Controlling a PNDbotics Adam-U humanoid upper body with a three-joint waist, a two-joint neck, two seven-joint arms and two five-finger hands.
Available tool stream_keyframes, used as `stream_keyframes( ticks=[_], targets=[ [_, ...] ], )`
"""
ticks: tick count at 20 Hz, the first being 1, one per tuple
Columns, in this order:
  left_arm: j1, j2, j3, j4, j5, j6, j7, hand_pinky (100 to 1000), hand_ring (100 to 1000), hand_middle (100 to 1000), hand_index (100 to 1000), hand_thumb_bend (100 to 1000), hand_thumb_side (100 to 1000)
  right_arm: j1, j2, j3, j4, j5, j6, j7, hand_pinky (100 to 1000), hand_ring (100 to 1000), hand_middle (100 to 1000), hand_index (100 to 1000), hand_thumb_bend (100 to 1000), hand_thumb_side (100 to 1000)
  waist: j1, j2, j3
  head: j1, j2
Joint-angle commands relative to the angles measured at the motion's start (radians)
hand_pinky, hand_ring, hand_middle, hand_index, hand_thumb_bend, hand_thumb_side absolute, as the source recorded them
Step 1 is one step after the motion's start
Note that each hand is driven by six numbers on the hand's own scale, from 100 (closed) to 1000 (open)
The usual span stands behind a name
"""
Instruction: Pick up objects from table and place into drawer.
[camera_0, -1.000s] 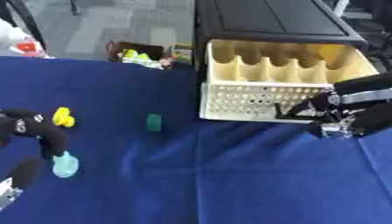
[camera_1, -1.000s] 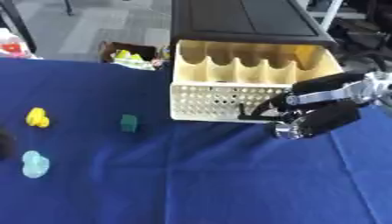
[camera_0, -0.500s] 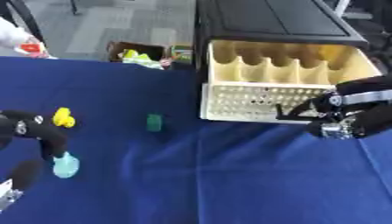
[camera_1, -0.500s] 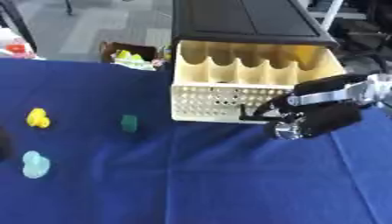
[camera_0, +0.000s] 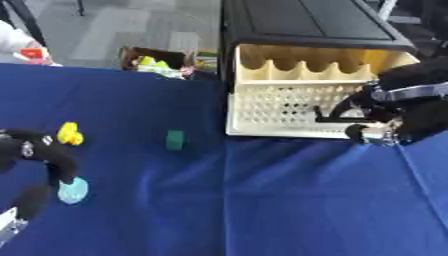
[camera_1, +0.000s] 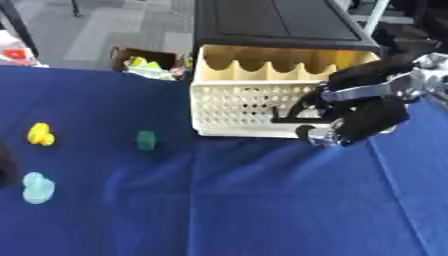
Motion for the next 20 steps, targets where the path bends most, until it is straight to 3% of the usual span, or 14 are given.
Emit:
stream_keyframes(
  ticks=[1, 7, 11, 20],
  targets=[
    [-0.006, 0.022, 0.012, -0.011, 0.002, 0.003, -0.004, 397, 519, 530, 739, 100, 579, -0.033, -0.019, -0.013, 0.01, 0.006, -0.011, -0.005, 190, 231, 232, 940, 100, 1000, -0.001, -0.023, -0.001, 0.002, -0.005],
    [-0.005, 0.02, 0.014, -0.012, 0.004, 0.01, -0.007, 394, 517, 528, 736, 100, 580, -0.054, -0.009, 0.025, 0.032, 0.065, -0.073, -0.005, 100, 100, 100, 883, 100, 1000, -0.005, -0.022, 0.003, 0.001, -0.002],
    [-0.004, 0.021, 0.015, -0.012, 0.006, 0.01, -0.008, 394, 517, 528, 736, 100, 575, -0.07, 0.007, 0.048, 0.061, 0.098, -0.12, -0.005, 100, 100, 100, 861, 100, 1000, -0.002, -0.022, 0.004, 0.001, -0.002],
    [0.001, 0.027, 0.014, -0.009, 0.004, 0.007, -0.015, 392, 516, 528, 735, 100, 571, -0.115, 0.023, 0.095, 0.105, 0.077, -0.133, -0.005, 100, 109, 100, 872, 100, 1000, -0.007, -0.023, 0.003, 0.006, 0.005]
  ],
)
